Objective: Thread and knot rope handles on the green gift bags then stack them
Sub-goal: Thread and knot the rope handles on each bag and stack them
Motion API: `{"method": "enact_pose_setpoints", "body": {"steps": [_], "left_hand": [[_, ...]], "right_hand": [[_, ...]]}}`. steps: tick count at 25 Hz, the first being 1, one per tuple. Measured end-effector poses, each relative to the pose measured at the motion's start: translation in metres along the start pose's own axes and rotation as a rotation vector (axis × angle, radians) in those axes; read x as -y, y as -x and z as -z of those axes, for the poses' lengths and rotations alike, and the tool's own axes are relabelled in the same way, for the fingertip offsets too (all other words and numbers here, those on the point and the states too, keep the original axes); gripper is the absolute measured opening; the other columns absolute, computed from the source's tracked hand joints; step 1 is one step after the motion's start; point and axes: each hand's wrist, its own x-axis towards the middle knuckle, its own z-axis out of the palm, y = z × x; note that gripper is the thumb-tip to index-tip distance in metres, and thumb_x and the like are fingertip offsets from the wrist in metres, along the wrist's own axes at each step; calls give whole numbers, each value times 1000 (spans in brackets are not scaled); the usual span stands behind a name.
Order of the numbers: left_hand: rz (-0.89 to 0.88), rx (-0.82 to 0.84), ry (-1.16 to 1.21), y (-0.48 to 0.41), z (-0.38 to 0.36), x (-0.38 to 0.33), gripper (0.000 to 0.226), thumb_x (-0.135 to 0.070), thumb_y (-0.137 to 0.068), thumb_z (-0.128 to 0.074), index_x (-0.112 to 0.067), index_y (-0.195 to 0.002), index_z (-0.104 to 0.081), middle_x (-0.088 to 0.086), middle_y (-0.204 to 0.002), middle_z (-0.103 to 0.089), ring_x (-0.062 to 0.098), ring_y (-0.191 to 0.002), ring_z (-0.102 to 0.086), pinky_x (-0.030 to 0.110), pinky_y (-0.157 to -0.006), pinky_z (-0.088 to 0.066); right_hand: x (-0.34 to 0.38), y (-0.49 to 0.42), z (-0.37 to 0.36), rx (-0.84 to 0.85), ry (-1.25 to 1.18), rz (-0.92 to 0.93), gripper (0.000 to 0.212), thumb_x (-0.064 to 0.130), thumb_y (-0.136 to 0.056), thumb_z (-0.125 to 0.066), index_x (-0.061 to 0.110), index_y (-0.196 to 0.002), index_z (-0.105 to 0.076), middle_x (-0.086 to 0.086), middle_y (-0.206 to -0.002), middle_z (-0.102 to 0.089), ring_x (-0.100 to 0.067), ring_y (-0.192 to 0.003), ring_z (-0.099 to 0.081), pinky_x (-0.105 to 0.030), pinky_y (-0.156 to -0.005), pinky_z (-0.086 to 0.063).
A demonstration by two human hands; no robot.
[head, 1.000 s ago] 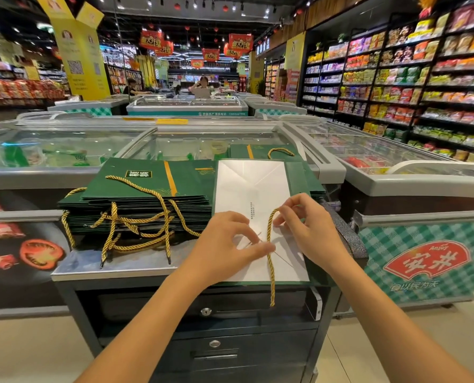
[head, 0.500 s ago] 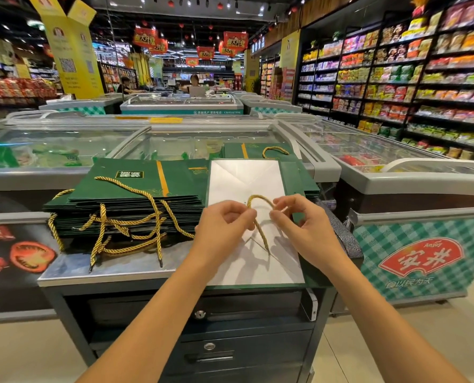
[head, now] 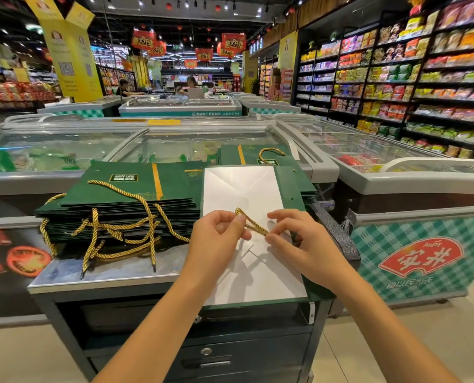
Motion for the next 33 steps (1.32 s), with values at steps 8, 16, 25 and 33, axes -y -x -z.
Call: {"method": "enact_pose_setpoints", "body": {"steps": [8, 16, 25, 33], "left_hand": [[-470, -86, -518, 4, -6, 12, 24, -25, -83, -69, -39, -96, -54, -13, -93, -49, 11, -95, -47, 38, -87, -39], [-512, 318, -367, -19, -18, 27, 30, -11, -88, -75, -27, -113, -70, -9, -95, -66, 12, -70, -60, 22, -67, -50], [-416, 278, -418, -30, -26, 27, 9, -20, -89, -72, -29, -92, -73, -14, -82, -71, 12, -69, -61, 34, -69, -54], [-333, 142, -563, -34, -36, 27, 5, -33, -95, -62, -33, -91, -63, -14, -80, -66, 7, -69, -59, 40, -70, -54]], "right_hand": [[4, 4, 0, -76, -20, 2, 11, 28, -102, -59, 17, -101, -62, 15, -91, -69, -2, -89, -65, -16, -71, -49], [7, 5, 0, -141, -138, -58, 9, 22, -98, -66, 19, -102, -74, 6, -79, -73, -12, -76, -72, -40, -68, -61], [14, 0, 10, -118, -258, -133, 18, 32, -95, -67, 16, -96, -59, 0, -79, -75, -14, -73, -75, -37, -66, -63], [-10, -34, 25, -293, 23, -360, 32, 24, -94, -68, 20, -126, -70, 13, -93, -67, -3, -78, -60, -16, -70, -46]]}}
